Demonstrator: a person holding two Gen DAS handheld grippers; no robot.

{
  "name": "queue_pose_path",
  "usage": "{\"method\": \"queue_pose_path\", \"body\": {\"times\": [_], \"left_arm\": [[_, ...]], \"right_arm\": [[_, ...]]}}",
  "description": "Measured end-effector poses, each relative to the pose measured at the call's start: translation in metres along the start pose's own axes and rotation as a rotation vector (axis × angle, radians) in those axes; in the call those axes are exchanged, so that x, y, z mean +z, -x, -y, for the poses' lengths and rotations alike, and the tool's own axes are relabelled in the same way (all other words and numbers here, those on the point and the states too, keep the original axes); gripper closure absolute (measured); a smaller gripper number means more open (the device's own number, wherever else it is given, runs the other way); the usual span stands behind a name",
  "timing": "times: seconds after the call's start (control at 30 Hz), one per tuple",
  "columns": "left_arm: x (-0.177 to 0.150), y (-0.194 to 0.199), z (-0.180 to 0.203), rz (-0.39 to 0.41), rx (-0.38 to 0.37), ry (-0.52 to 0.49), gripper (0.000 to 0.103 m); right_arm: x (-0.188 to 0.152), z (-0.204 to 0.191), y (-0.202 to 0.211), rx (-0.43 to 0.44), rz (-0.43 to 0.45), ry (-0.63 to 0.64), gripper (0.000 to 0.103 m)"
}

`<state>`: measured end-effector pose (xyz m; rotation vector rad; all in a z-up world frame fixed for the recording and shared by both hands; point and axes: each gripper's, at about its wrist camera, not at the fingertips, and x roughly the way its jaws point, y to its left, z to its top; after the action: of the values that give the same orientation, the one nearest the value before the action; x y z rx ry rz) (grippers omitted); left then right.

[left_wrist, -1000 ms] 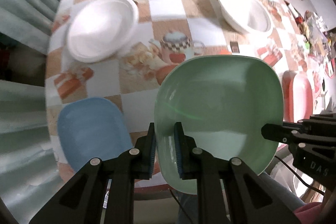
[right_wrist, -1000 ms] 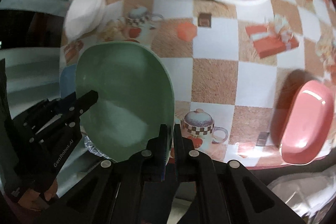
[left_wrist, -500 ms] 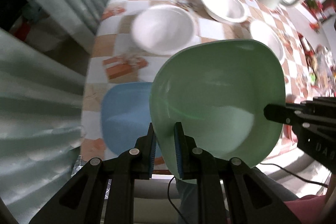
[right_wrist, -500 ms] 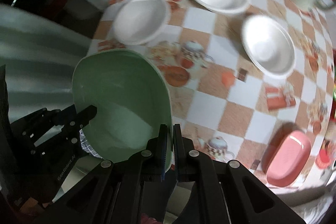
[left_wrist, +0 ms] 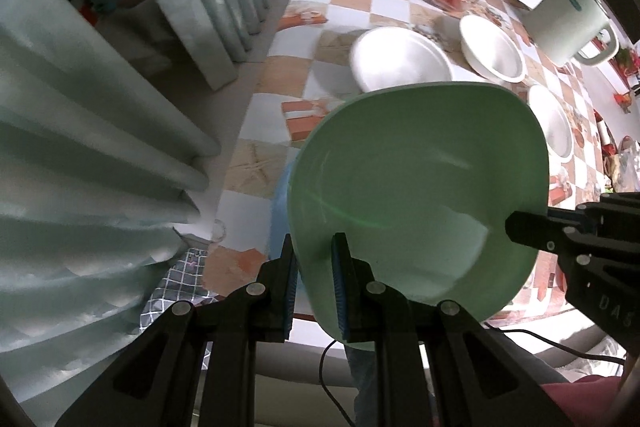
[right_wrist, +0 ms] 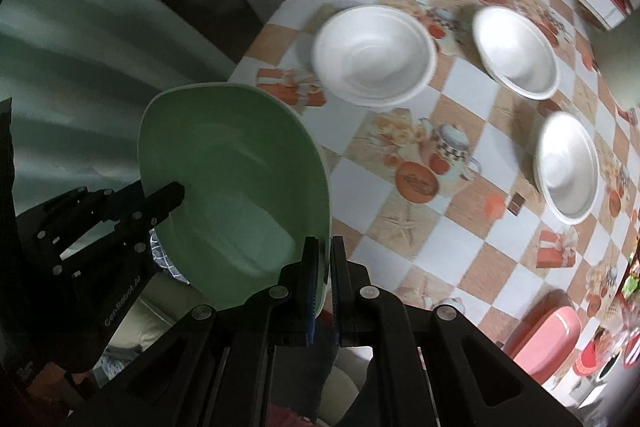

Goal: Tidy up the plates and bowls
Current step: 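Lift the green plate with the left tool and carry it over the blue plate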

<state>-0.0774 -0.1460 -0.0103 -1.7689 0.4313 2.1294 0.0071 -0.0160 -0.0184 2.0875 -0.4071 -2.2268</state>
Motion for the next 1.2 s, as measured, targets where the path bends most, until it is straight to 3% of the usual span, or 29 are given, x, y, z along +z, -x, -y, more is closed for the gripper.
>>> {"method": "queue_pose_path", "body": {"times": [0.67,1.2], "left_arm": [[-0.012,-0.026,-0.030,-0.057,0.044,0.008,0.085],[-0.002,-0.077,-0.022,-0.116,0.066,-0.088,0.085]], "right_arm": [[0.007,-0.030,-0.039,0.018,-0.073,-0.004,0.094],[-0.001,-0.009,-0.098,0.034,-0.159,-0.149,0.094]]}}
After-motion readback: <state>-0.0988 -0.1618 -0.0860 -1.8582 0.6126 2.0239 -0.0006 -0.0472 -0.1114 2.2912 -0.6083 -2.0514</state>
